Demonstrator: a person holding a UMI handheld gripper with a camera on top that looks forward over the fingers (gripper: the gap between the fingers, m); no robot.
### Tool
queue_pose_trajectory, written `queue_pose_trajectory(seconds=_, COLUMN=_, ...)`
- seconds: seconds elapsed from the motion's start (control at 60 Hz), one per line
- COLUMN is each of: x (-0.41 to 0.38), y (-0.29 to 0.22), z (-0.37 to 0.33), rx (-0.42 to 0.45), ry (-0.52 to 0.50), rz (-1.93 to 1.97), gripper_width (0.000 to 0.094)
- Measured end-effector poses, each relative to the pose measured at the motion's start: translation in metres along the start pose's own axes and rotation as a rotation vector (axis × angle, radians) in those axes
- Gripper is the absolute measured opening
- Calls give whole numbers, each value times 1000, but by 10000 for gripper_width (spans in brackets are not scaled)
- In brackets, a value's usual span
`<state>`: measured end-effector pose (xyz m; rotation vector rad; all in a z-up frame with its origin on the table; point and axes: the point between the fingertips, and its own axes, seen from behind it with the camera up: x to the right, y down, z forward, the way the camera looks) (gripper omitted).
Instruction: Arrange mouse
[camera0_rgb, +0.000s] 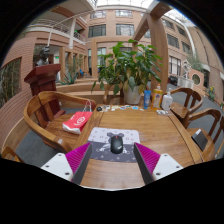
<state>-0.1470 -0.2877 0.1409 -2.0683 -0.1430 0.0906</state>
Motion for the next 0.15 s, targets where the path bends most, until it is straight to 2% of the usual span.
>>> queue_pose_trajectory(seconds=0.15, x=-1, y=6, z=-8, rx=-6, ry=-1, rz=-10, gripper_width=853)
